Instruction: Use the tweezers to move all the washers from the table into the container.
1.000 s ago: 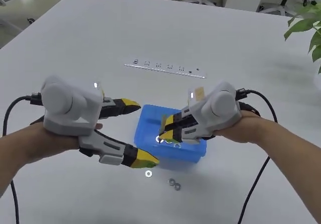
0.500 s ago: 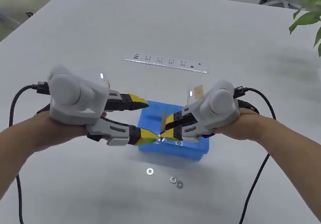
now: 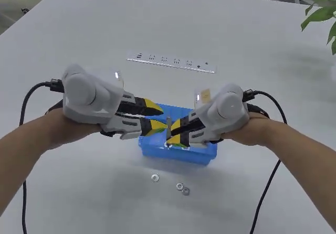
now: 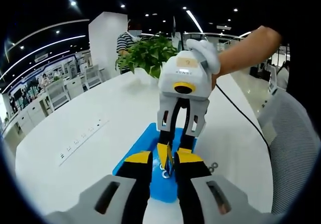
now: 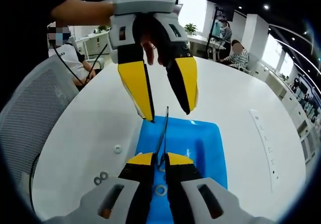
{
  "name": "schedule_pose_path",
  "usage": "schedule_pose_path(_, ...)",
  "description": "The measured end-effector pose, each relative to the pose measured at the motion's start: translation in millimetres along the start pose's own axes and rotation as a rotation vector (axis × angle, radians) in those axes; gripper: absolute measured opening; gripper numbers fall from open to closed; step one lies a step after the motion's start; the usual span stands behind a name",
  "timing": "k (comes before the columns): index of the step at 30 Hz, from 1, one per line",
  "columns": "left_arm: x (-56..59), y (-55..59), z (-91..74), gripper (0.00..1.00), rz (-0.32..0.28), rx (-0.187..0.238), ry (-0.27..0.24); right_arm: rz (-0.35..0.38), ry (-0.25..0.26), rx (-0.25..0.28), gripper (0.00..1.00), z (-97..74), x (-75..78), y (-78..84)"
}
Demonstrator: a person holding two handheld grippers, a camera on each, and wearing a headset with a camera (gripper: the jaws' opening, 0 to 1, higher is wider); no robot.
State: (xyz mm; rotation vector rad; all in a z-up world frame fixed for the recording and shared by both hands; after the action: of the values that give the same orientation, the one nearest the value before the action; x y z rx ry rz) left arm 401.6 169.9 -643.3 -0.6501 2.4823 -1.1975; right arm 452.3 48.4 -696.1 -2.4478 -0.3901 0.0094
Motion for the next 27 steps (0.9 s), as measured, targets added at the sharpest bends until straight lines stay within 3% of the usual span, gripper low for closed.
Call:
schedule_pose_path(13, -0.1, -4.5, 12.8, 0.11, 0.050, -0.009, 0.057, -0.001, -0.009, -0.004, 0.09, 0.2, -0.3, 2.2)
schedule_pose_path(27, 2.1, -4.6, 15.4, 0.07, 0.077, -0.019, 0.069, -0.013, 0.000, -0.009, 0.10, 0.5, -0.5, 1.8)
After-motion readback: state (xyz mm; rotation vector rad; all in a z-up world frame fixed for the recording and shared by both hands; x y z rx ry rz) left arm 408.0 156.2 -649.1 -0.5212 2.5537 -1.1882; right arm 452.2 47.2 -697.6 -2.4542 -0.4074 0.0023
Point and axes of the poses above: the centre of the closed fingertips' face, and the gripper's own axes: z roughly forward along the fingers, x roughly to its right, y roughly out of its underside, the point moved 9 cm from there along -z, roughly backward along the fingers, and after that the axes turned 9 degrees about -x, right-handed, at the moved point
